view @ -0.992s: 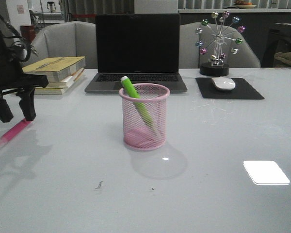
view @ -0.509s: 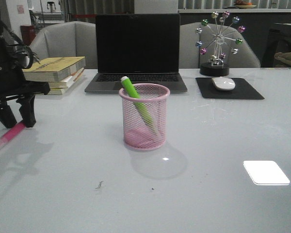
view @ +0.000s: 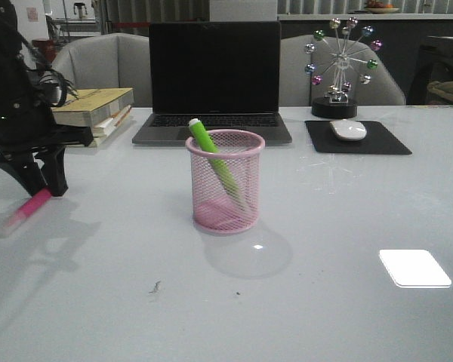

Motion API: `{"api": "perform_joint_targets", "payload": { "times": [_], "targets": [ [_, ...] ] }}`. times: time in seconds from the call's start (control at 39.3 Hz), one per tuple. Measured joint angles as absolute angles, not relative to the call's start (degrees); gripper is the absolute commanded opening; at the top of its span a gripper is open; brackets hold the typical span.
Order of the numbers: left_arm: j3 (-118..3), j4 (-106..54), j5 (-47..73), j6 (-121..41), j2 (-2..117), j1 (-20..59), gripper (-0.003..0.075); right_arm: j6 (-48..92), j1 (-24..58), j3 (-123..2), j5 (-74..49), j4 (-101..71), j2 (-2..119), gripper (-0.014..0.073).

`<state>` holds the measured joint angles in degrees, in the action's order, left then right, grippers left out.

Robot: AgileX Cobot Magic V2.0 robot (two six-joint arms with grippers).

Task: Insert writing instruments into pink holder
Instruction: 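Close the left gripper on the pink highlighter and lift it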

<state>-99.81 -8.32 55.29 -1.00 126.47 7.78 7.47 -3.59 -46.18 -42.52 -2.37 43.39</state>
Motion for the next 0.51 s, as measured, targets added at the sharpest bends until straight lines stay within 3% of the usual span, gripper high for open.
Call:
{"api": "perform_joint_targets", "payload": {
  "times": [0.51],
  "targets": [
    [-107.11,-8.58,44.06,-5.62,113.96,12.27,0.0099,7.47,-3.59,-46.18,-42.61,-2.24,43.39,0.0383]
  ]
}}
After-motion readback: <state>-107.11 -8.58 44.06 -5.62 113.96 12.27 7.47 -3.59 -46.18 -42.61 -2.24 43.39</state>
